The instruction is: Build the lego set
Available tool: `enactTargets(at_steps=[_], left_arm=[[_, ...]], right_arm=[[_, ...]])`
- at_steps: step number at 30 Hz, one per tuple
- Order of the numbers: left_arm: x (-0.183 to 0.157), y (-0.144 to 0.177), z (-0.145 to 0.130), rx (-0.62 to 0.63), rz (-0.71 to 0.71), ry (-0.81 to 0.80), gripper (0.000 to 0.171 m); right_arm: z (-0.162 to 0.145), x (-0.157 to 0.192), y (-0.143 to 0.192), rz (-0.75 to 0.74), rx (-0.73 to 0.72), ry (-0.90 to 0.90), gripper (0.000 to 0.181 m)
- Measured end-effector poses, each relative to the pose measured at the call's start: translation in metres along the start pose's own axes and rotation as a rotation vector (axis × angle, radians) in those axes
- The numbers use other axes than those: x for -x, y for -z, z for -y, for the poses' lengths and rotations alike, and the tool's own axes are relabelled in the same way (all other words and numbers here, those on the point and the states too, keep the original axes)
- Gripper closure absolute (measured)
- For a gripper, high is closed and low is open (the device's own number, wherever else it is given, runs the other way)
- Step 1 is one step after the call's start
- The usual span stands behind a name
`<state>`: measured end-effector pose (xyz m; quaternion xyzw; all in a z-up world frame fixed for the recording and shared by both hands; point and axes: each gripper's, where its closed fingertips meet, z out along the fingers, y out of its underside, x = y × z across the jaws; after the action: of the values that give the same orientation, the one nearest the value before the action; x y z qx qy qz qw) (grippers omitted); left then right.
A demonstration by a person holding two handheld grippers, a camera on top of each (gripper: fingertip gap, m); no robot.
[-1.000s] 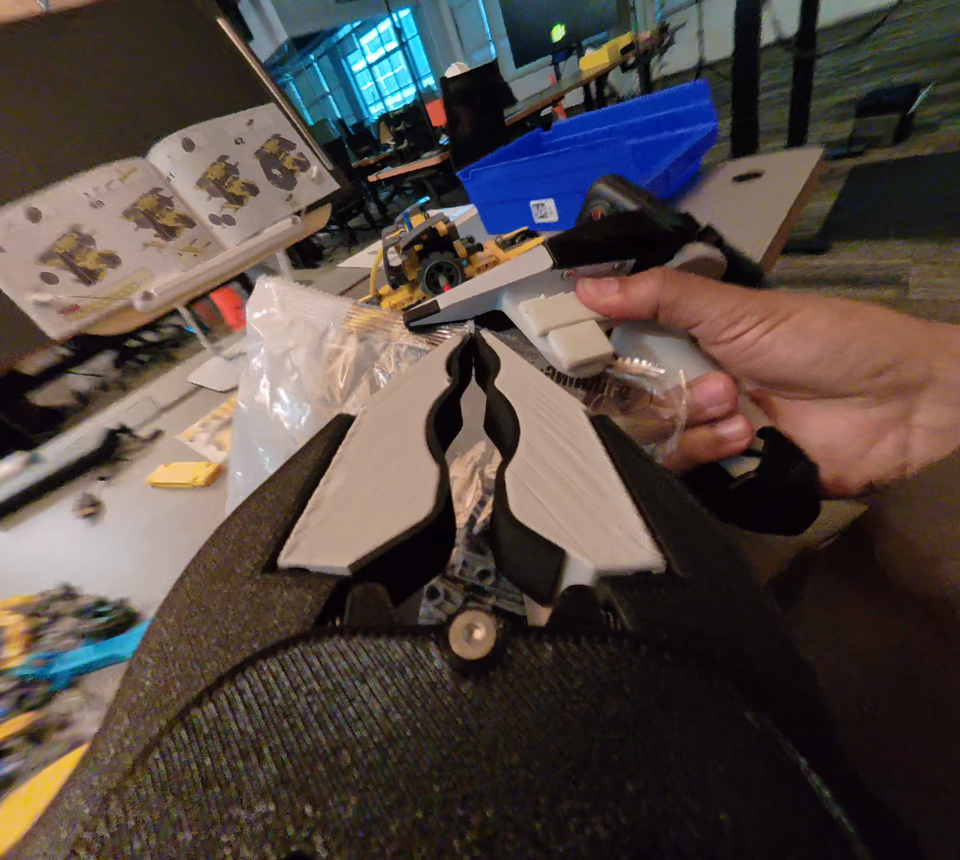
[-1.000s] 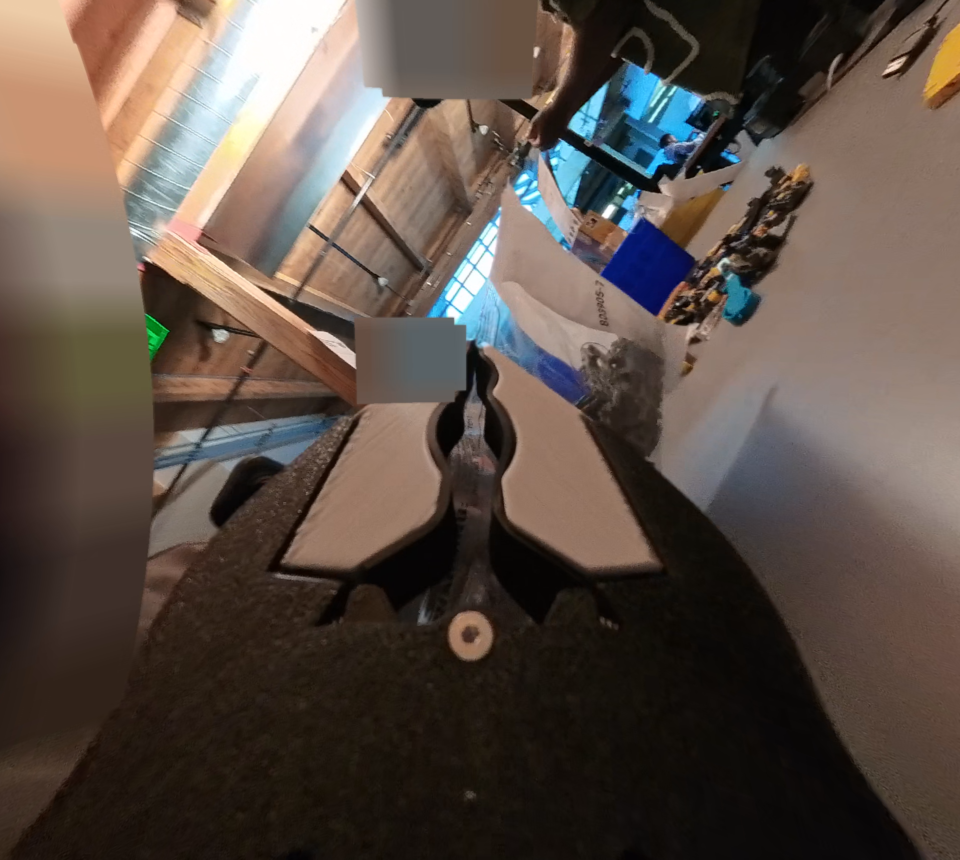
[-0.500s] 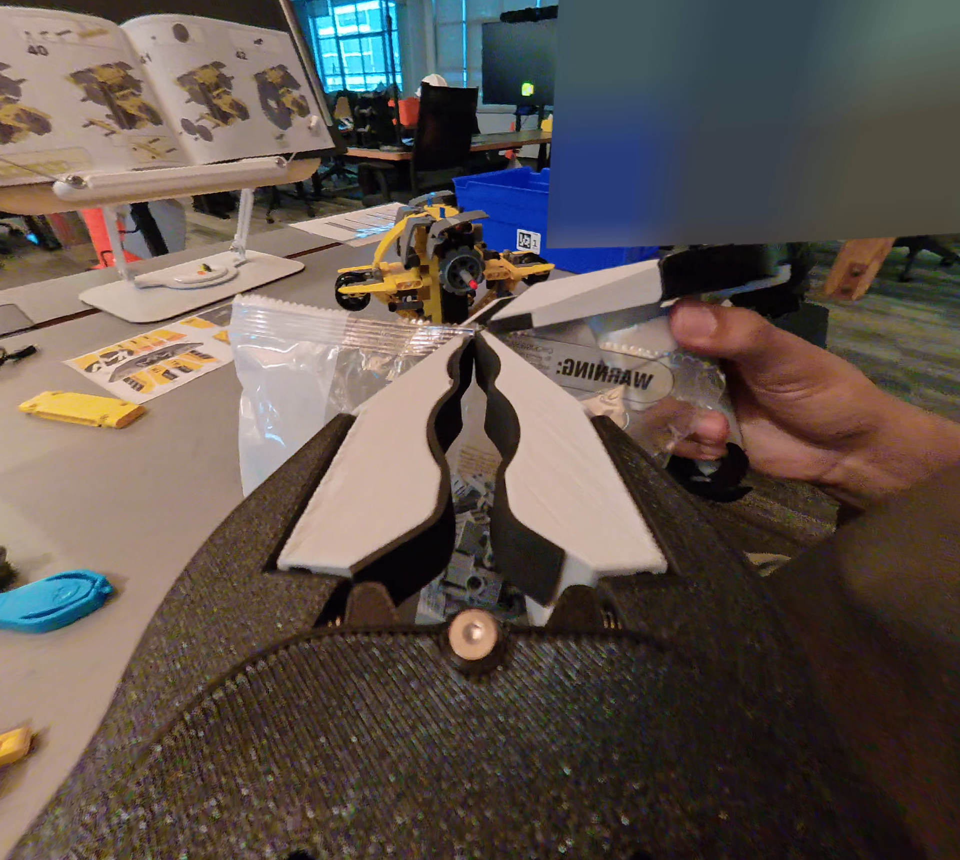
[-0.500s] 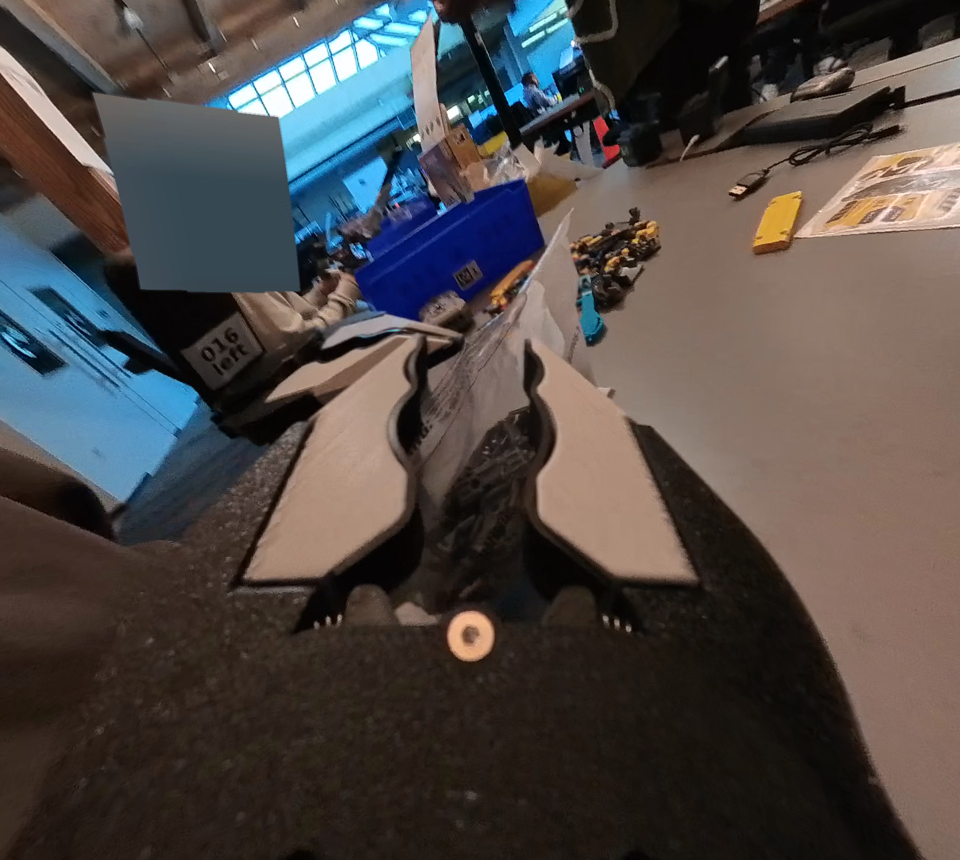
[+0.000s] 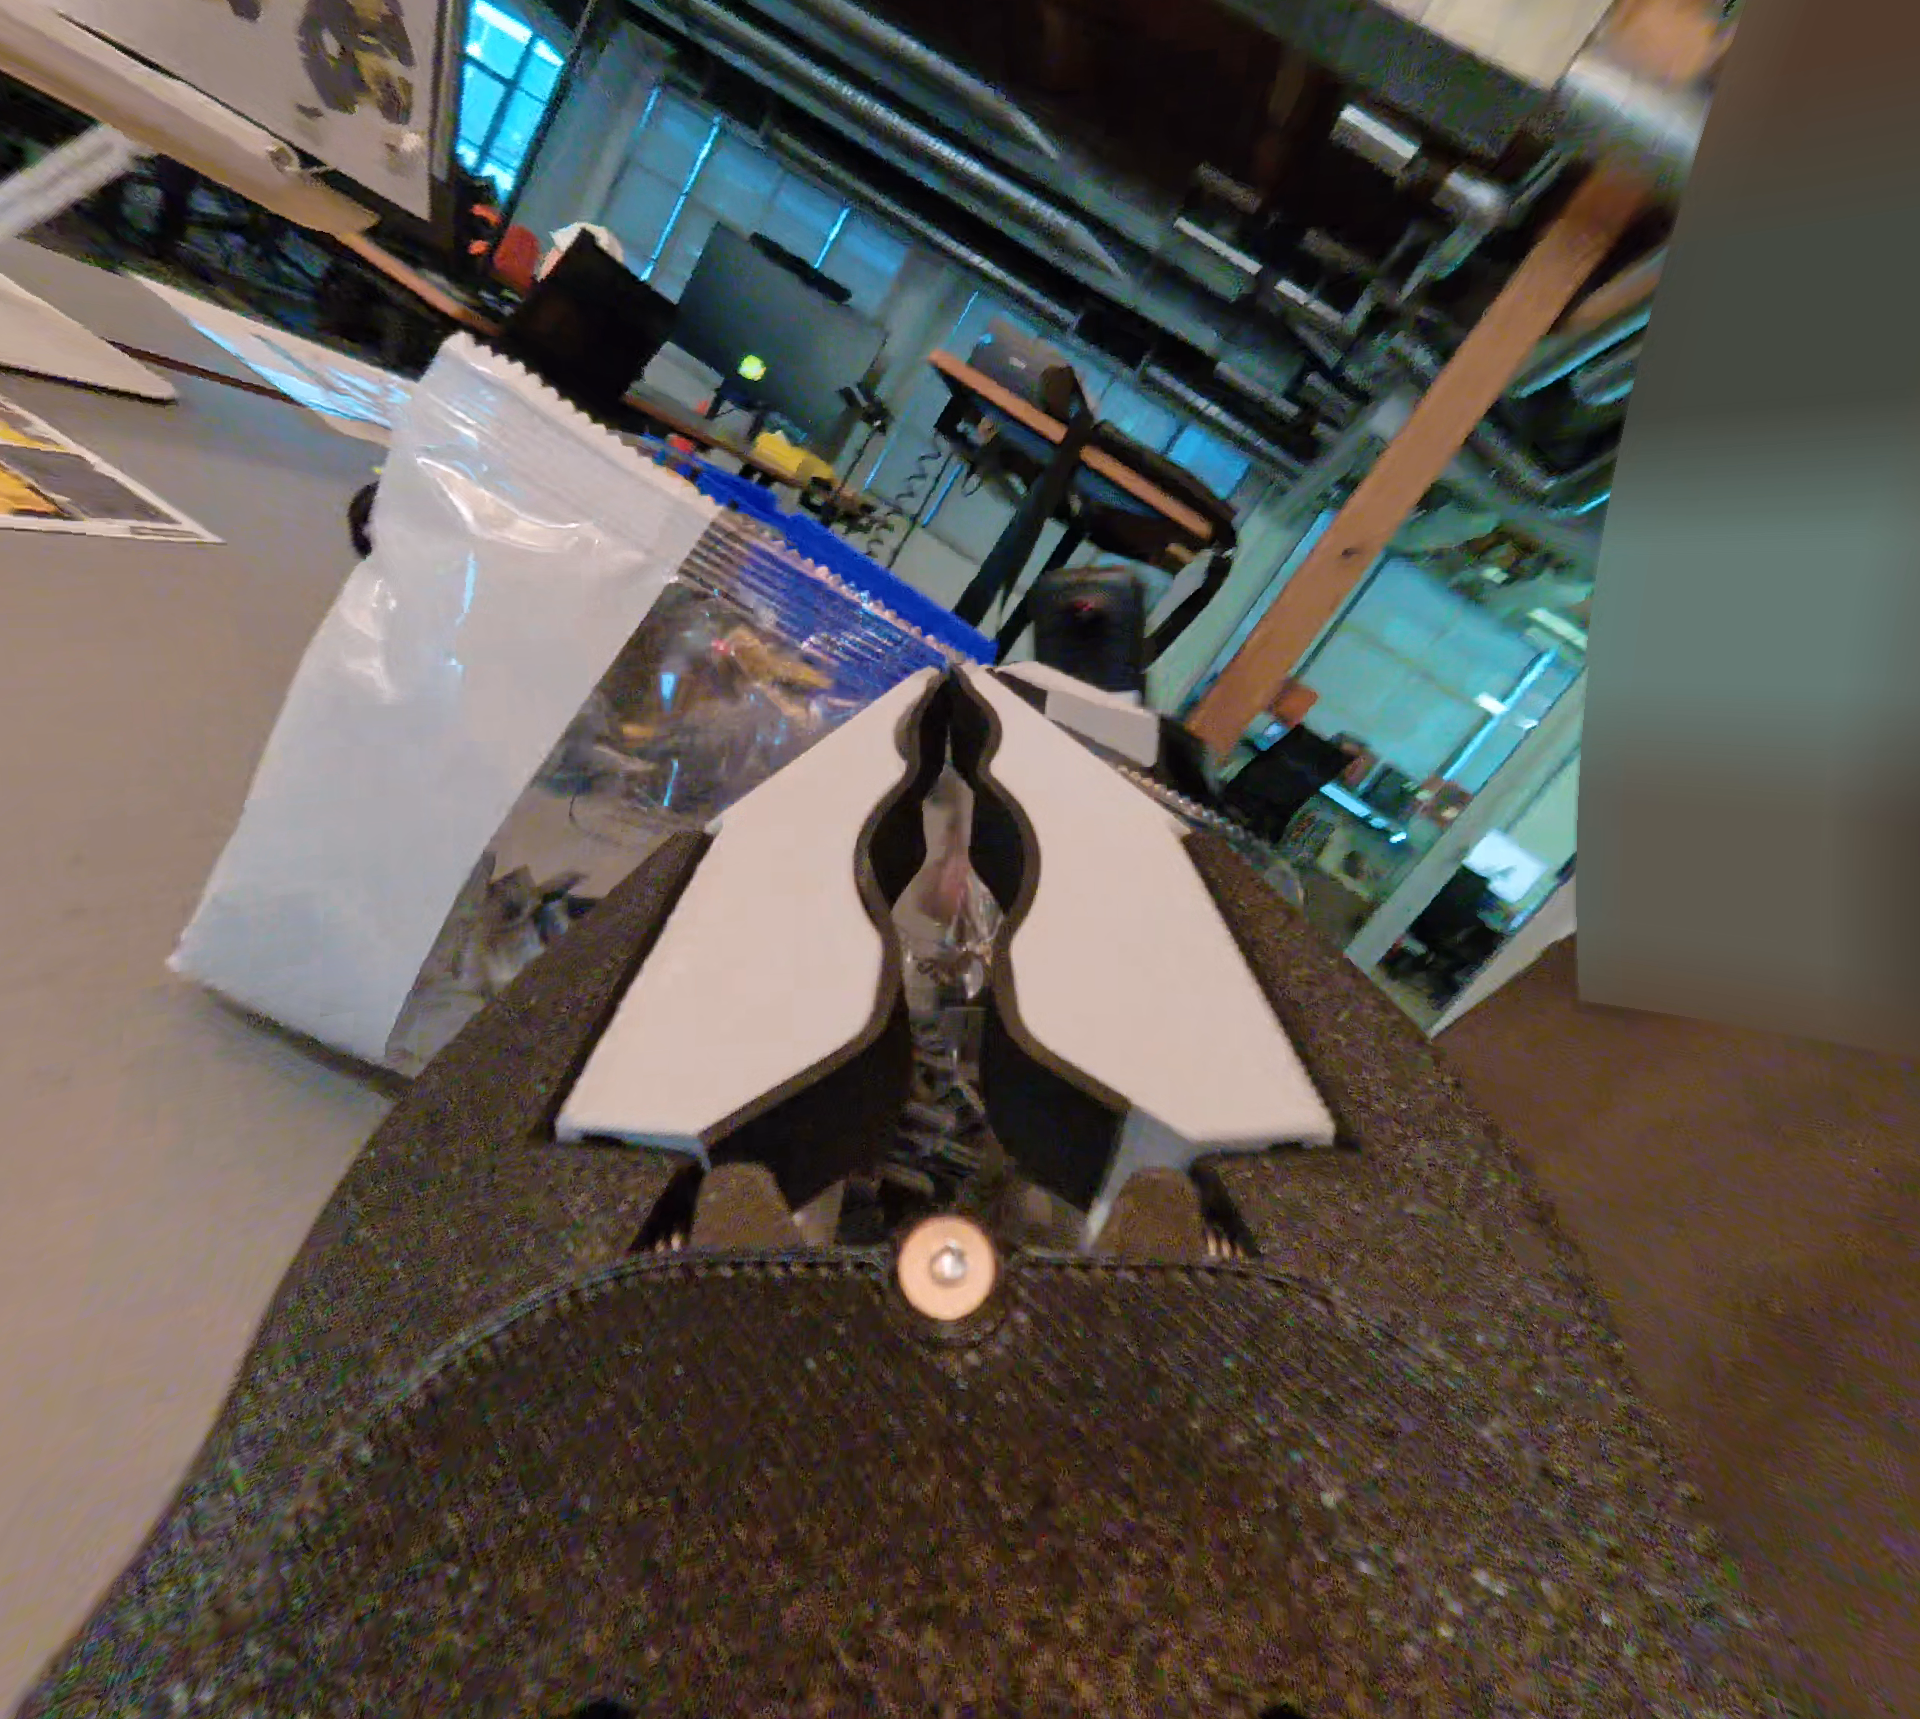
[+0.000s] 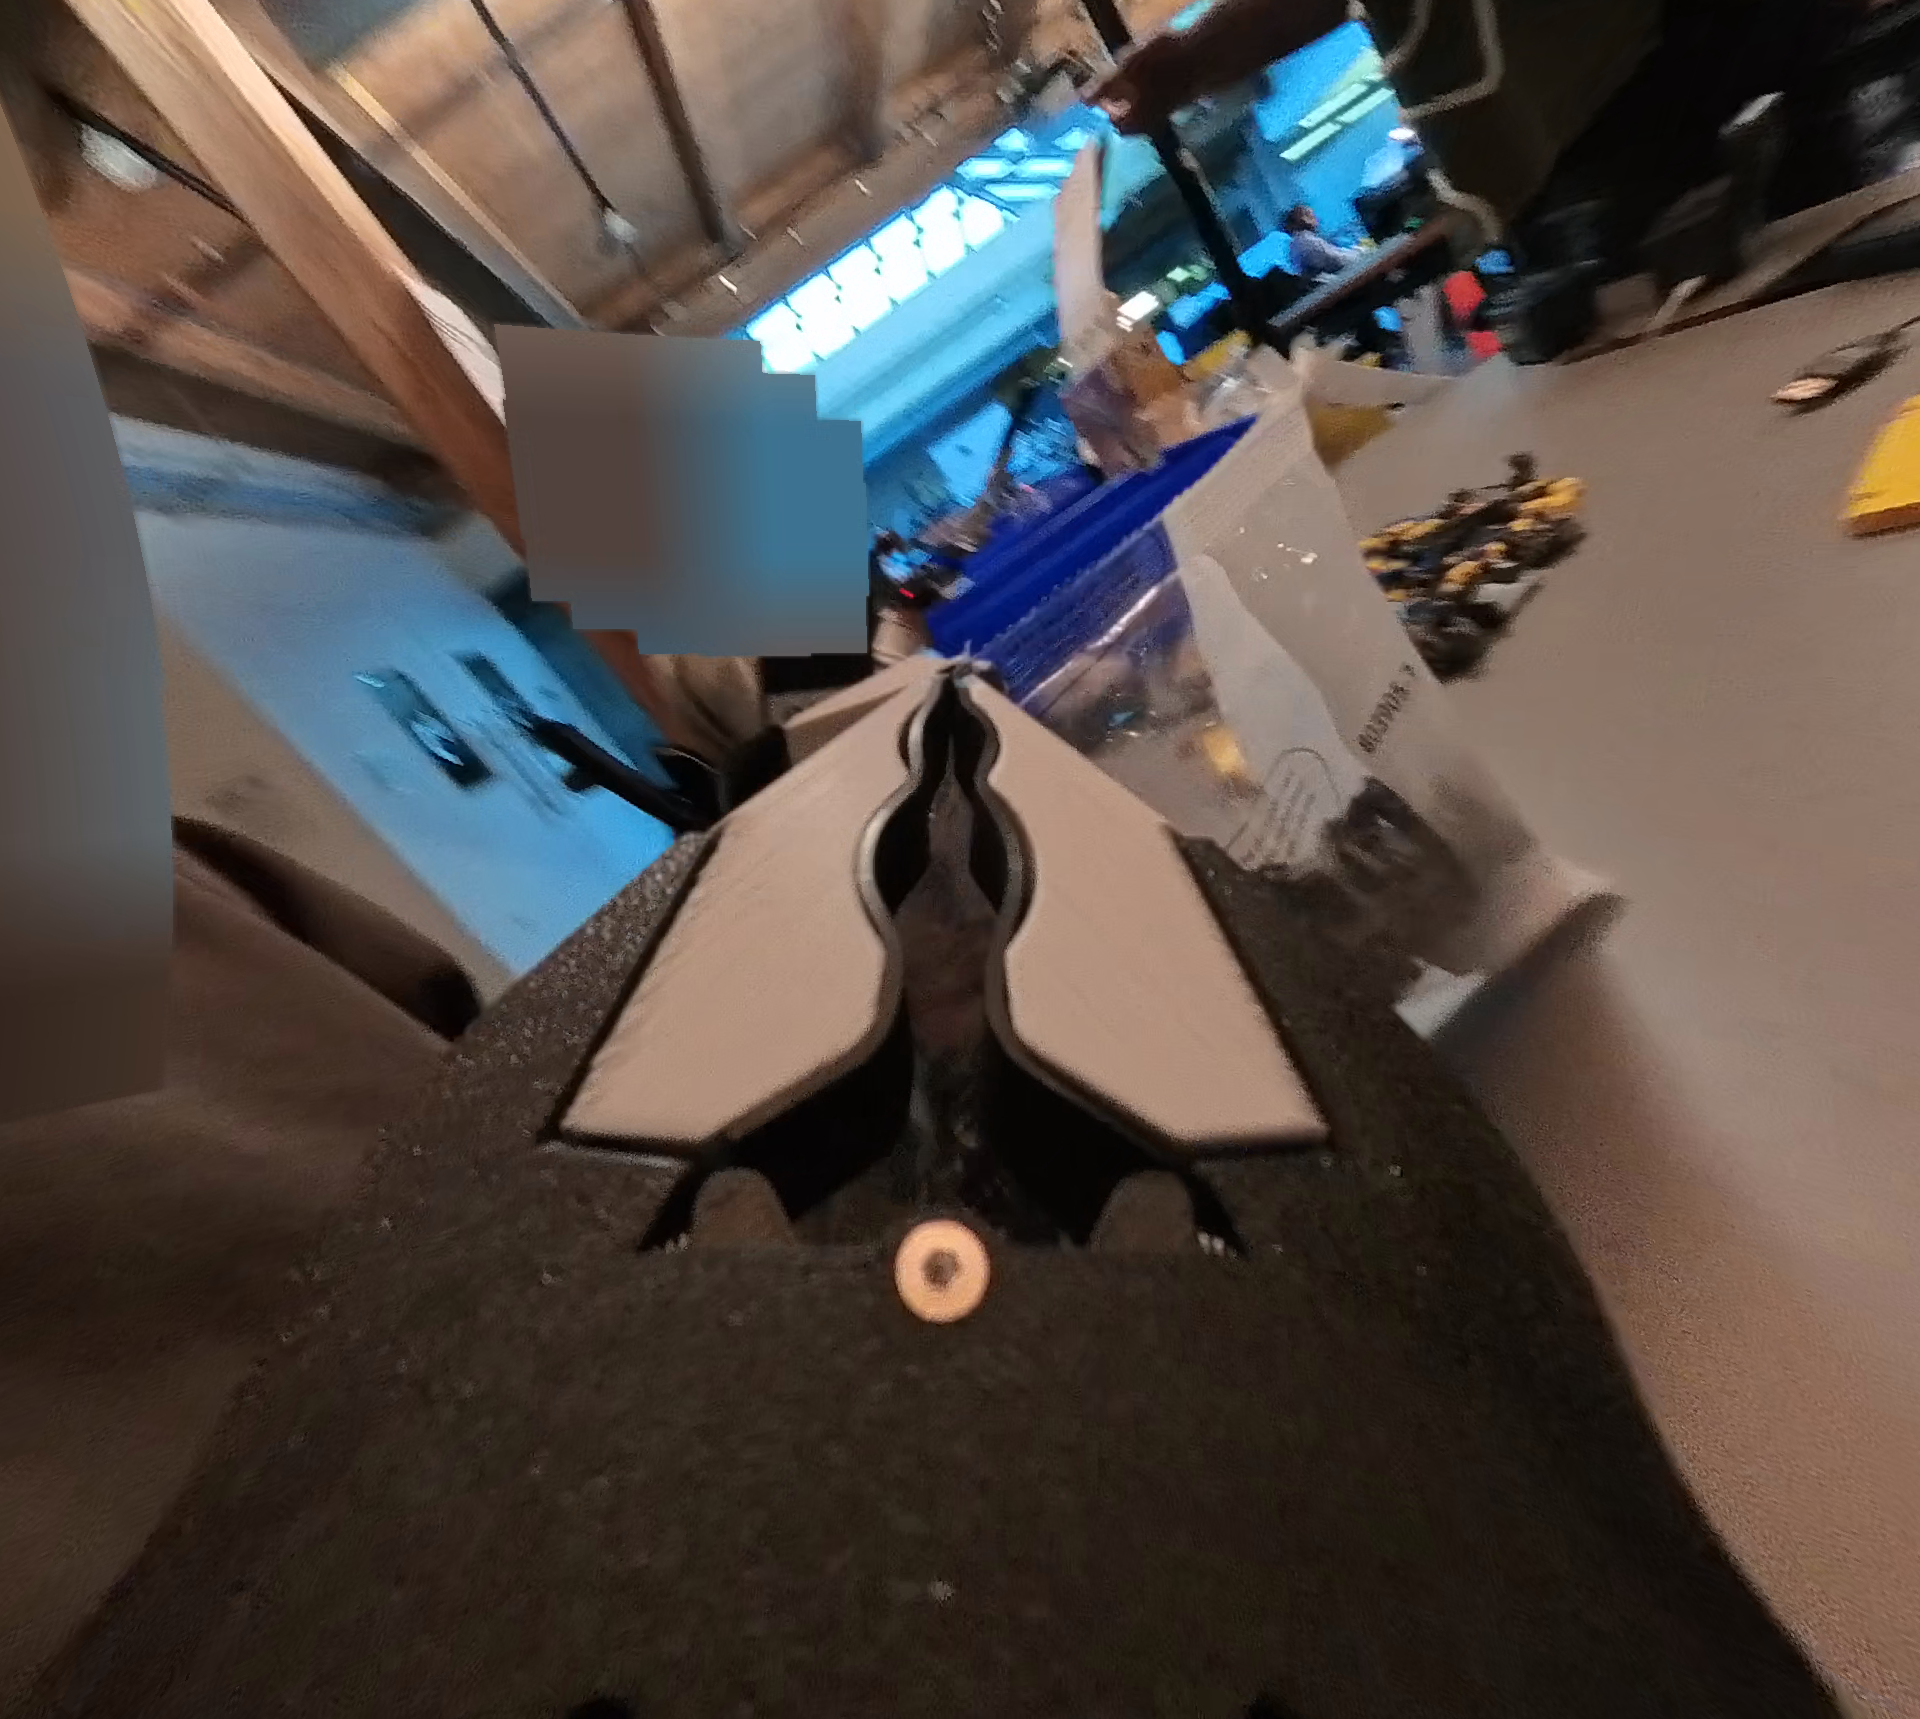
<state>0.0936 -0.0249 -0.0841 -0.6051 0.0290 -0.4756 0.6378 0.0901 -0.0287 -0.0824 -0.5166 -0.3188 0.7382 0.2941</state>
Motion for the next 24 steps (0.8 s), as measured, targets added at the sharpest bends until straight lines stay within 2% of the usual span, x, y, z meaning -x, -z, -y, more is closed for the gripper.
enactTargets(at_steps=[4,8,15,18,21,24], left_arm=[[-0.013,0.0,0.015,-0.097,-0.179,0.247,0.171],[-0.018,0.001,0.021,-0.13,-0.225,0.293,0.171],[-0.017,0.0,0.022,-0.187,-0.339,0.45,0.171],[-0.009,0.0,0.018,-0.168,-0.289,0.423,0.171],[0.001,0.004,0.012,-0.124,-0.186,0.351,0.171],[0.007,0.003,0.008,-0.098,-0.119,0.303,0.171]], right_arm=[[0.013,0.013,-0.001,0.186,-0.12,-0.182,0.181],[0.019,0.015,-0.003,0.303,-0.192,-0.318,0.181],[0.021,0.013,-0.001,0.374,-0.269,-0.424,0.181],[0.017,0.005,0.0,0.32,-0.255,-0.412,0.181],[0.008,-0.004,0.001,0.184,-0.181,-0.314,0.181],[0.004,-0.008,0.004,0.111,-0.156,-0.265,0.181]])
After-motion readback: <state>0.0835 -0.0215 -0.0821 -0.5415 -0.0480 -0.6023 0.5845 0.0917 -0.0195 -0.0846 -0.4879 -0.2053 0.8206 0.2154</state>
